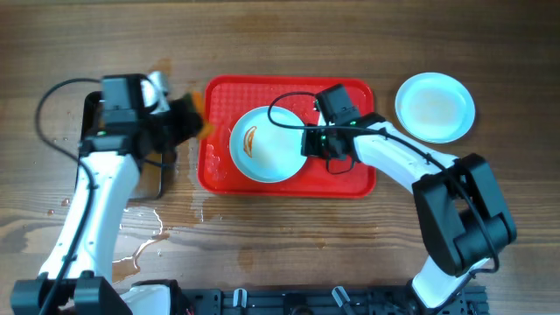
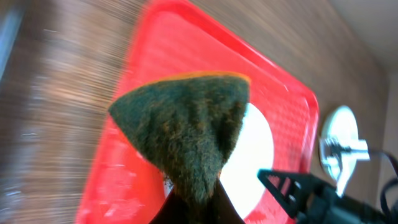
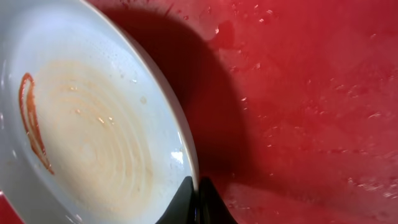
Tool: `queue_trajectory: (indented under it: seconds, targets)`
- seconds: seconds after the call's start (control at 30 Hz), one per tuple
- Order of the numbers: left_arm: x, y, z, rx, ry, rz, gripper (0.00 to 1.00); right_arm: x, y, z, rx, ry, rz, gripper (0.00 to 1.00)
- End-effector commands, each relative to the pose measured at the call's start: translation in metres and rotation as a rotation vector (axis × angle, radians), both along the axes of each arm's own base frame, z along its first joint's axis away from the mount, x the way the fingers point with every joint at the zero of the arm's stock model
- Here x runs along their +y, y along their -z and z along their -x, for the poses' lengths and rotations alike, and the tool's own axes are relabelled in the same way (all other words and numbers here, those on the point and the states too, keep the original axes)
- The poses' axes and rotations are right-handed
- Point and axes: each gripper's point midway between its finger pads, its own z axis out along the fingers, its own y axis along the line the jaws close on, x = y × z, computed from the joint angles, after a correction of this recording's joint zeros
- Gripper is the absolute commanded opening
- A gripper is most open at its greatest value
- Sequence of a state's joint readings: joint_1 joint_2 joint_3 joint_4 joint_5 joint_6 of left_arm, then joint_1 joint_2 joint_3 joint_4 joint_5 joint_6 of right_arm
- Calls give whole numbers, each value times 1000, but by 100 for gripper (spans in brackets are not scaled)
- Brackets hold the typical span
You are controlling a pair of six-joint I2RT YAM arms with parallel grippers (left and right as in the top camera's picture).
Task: Clean dirty plates on tray and stack at the side
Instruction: 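Grasp the last sauce-smeared plate rim with right gripper, then scrub the last plate with the sponge in left gripper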
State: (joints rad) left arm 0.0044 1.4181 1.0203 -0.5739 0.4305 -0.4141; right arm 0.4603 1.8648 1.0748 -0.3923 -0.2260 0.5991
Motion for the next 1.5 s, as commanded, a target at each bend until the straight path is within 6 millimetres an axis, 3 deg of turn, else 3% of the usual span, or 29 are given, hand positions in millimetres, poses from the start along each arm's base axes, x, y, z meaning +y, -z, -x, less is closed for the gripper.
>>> queue_trajectory:
  seconds: [0.0, 0.17, 0.23, 0.4, 0.63, 0.77, 1.0, 1.17, 1.27, 1.33, 1.47]
  targets:
    - [-41, 18, -3, 42, 22, 5, 4, -10, 13, -4, 7, 84, 59, 4]
    - [-103, 48, -9, 36, 165, 4, 4, -10, 12, -6, -1, 85, 57, 4]
    - [-117, 63, -7, 54, 199, 0, 4, -11, 12, -6, -2, 94, 62, 4]
    - [-134, 104, 0, 167, 178, 11, 4, -17, 14, -6, 12, 142, 80, 4]
    - [-162, 126, 8, 157, 240, -37, 4, -17, 14, -5, 12, 130, 85, 4]
    - [-158, 130, 5, 140, 225, -86, 4, -17, 14, -5, 10, 127, 86, 4]
    - [-132, 155, 0, 105, 309, -263, 4, -18, 15, -2, 14, 108, 97, 4]
    - [-59, 162, -13, 102, 188, -606, 4, -14, 15, -1, 0, 43, 92, 4]
    - [-22, 152, -21, 78, 148, -823, 4, -14, 15, -1, -2, 32, 93, 4]
    - [-11, 135, -25, 59, 130, -909, 4, -14, 15, -1, -2, 32, 93, 4]
    - [-20, 99, -34, -13, 116, -886, 4, -14, 15, -1, -2, 33, 92, 4]
